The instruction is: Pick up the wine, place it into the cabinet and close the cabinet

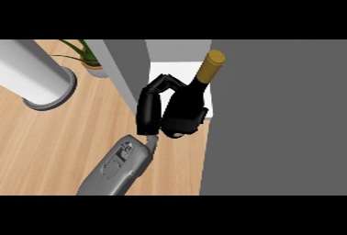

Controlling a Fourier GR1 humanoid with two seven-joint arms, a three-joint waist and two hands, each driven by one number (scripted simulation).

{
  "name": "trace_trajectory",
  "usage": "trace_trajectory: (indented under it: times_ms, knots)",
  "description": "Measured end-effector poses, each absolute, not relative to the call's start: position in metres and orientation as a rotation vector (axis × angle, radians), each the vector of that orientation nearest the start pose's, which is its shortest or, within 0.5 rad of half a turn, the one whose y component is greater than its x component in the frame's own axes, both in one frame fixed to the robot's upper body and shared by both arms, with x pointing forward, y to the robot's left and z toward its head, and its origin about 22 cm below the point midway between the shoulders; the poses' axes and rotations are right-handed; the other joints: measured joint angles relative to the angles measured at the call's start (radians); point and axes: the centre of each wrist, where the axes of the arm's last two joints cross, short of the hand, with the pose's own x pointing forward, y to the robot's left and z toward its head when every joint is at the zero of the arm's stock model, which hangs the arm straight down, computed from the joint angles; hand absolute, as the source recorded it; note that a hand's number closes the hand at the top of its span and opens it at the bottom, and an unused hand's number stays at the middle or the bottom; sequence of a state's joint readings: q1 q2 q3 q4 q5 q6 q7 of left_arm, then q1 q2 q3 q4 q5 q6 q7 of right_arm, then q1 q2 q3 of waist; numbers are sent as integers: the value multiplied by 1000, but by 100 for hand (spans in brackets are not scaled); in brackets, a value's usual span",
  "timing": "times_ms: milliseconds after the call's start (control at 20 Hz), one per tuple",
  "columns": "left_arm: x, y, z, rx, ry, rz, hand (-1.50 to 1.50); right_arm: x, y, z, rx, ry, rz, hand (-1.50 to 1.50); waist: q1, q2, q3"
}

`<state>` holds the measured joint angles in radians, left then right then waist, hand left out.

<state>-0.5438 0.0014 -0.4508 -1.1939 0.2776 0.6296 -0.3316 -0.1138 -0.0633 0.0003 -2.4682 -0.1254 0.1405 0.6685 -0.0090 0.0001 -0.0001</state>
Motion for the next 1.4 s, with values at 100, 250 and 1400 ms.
trace_trajectory:
  times_ms: [100,250,1400]
  knots:
    - [320,67,40,-24,-1930,47,150,156,-226,204,125,-1898,269,-150,-3,0,0]
    - [329,73,33,-16,-1933,66,150,155,-222,206,146,-1891,265,-150,-6,1,0]
    - [395,88,36,6,-1845,78,150,155,-222,199,161,-1894,254,-150,-12,2,-1]
